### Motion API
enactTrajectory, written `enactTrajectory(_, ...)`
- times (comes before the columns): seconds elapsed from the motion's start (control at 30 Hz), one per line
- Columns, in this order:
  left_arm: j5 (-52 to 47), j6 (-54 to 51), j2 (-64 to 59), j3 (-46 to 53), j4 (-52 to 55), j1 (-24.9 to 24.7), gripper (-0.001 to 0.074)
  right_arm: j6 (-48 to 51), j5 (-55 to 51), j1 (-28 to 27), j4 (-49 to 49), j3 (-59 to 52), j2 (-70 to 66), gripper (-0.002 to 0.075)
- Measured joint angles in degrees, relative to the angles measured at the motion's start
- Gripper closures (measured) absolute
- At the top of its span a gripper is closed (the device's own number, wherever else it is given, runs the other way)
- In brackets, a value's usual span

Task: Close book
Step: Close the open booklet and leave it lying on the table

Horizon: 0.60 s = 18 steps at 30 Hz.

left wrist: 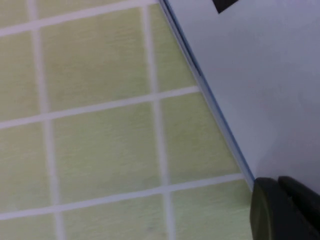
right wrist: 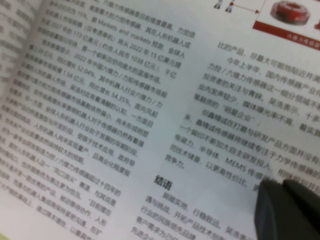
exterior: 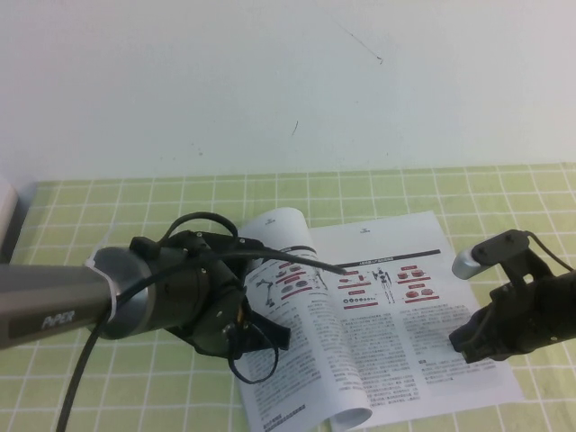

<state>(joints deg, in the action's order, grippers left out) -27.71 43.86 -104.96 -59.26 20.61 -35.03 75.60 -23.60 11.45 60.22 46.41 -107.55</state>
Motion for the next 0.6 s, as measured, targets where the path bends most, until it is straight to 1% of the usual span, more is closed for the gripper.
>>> enactTrajectory(0.17,4.7,-4.5,0.0,0.0,-8.5,0.0,0.0739,0.1,-0.5,-0.1,0.2,0.1,-0.2,0.0729)
enactTrajectory(0.4,14.1,-5.7,-0.1,0.0,-18.1,-0.1,0.0739,0.2,-1.2,-0.1,0.7,0.1,-0.2,0.0729)
enactTrajectory(0.6,26.1,-5.8,-0.6,0.0,-21.4,-3.3,0.0739,0.6,-2.1,-0.1,1.2,0.1,-0.2,0.0729)
